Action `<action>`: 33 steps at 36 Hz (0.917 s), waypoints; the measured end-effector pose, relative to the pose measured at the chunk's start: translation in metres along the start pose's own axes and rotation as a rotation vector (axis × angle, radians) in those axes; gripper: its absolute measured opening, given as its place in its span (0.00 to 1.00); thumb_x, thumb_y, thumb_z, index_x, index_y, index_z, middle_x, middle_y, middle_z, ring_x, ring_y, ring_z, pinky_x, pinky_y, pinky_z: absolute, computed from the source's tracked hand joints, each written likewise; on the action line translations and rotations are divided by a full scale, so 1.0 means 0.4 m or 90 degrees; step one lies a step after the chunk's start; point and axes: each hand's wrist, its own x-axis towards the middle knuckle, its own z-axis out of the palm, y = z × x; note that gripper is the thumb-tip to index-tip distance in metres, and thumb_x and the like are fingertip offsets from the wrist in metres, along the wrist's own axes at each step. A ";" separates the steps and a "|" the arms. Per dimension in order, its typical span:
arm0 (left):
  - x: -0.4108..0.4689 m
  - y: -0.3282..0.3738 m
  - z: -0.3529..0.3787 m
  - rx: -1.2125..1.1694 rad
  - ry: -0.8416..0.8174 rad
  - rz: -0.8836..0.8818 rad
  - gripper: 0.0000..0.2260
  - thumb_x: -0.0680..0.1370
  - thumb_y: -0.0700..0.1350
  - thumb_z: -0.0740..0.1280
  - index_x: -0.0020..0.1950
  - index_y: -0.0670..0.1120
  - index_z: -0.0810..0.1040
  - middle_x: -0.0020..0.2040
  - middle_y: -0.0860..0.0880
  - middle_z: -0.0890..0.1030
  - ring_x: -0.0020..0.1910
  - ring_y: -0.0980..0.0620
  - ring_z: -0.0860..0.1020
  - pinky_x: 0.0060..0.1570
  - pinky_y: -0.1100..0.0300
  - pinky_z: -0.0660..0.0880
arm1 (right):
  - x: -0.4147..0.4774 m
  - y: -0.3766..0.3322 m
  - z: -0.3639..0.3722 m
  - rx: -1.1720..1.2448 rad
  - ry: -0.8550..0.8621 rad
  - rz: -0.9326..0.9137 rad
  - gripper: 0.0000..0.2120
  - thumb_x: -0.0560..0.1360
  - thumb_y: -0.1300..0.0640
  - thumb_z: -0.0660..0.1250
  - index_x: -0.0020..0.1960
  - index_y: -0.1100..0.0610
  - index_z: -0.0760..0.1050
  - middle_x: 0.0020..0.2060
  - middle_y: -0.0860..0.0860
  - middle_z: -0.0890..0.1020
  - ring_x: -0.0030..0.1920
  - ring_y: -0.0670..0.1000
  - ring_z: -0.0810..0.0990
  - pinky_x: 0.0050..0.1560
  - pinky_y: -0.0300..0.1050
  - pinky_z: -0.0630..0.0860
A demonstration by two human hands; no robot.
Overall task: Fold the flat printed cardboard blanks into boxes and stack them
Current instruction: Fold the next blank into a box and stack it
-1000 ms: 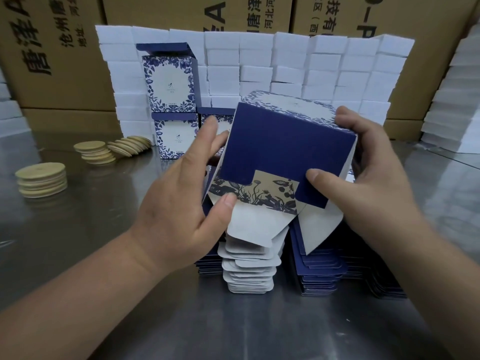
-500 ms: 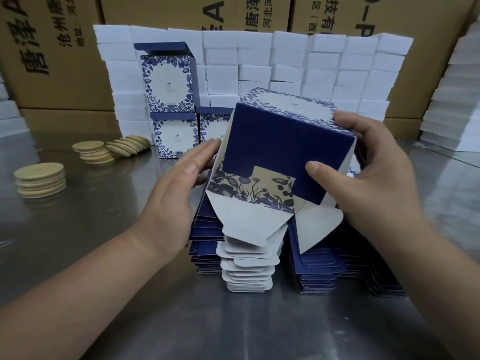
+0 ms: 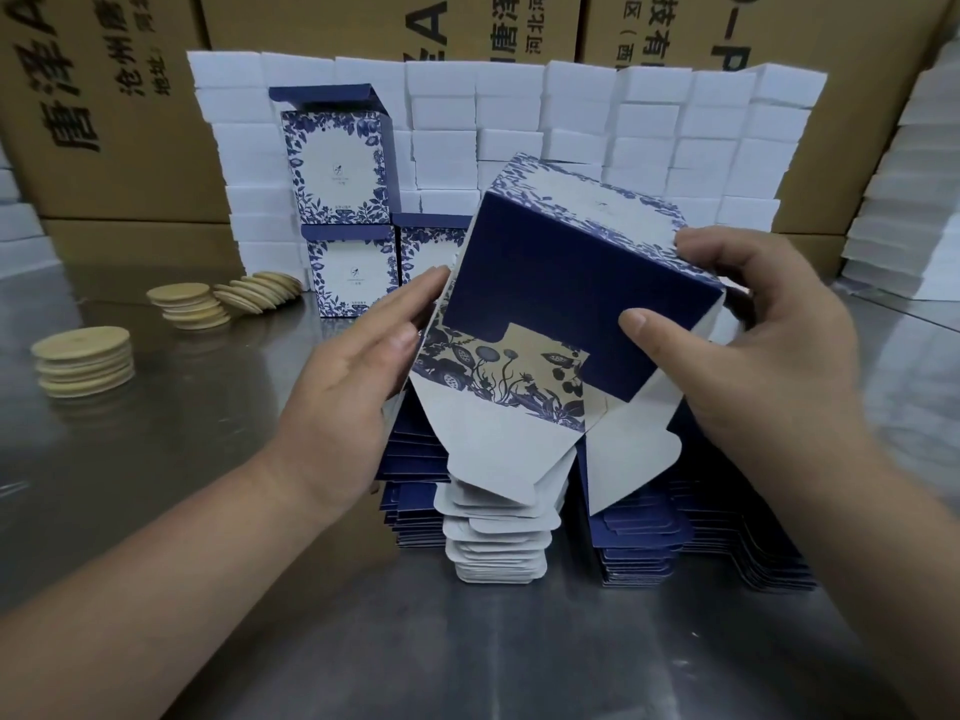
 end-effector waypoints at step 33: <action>-0.012 0.009 -0.004 0.162 -0.017 0.144 0.04 0.68 0.50 0.64 0.35 0.52 0.72 0.62 0.58 0.70 0.63 0.53 0.73 0.45 0.69 0.73 | -0.015 0.009 0.011 0.045 0.060 0.006 0.17 0.67 0.55 0.70 0.39 0.46 0.60 0.49 0.34 0.77 0.50 0.31 0.75 0.48 0.25 0.67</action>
